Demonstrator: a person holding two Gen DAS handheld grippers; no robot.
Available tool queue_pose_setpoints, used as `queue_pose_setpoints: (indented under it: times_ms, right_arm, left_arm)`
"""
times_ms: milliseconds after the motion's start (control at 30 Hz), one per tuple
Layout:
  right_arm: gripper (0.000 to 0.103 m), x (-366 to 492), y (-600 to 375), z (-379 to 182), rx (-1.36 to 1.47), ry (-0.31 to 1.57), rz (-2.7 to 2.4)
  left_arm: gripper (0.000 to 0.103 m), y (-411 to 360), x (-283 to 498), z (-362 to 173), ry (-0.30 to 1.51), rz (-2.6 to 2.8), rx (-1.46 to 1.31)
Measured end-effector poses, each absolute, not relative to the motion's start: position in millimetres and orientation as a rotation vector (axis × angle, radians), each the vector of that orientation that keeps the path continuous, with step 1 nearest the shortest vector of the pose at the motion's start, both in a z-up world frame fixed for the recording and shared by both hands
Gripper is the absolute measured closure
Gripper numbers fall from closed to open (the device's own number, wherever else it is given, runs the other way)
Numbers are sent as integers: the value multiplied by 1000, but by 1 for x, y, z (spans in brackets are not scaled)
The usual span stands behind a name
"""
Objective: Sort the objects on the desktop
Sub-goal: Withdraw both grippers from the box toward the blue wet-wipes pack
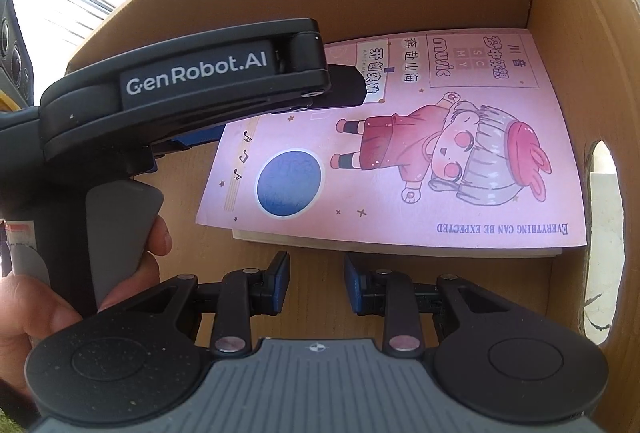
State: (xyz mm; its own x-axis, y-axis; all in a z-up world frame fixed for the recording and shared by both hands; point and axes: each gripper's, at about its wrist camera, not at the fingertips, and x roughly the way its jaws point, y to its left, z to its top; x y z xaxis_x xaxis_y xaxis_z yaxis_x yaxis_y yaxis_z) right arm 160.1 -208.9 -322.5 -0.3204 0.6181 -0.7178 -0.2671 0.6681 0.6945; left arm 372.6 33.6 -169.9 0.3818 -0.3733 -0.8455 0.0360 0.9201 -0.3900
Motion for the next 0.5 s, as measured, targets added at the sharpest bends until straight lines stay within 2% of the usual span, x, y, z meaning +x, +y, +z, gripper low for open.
queue_pose_setpoints:
  times_ms: [233,367,500]
  right_arm:
    - [68,142,-210,-314,249,1637,941]
    - [61,130,-211,-303,221,1610,965]
    - [60,116,-216,-286,198,1559,981]
  left_arm:
    - [3,70,365,-157,1164,-241,-348]
    - [3,95,355,-139,1157,-225,-333]
    - [3,125,340,-112,1111,-213,-328]
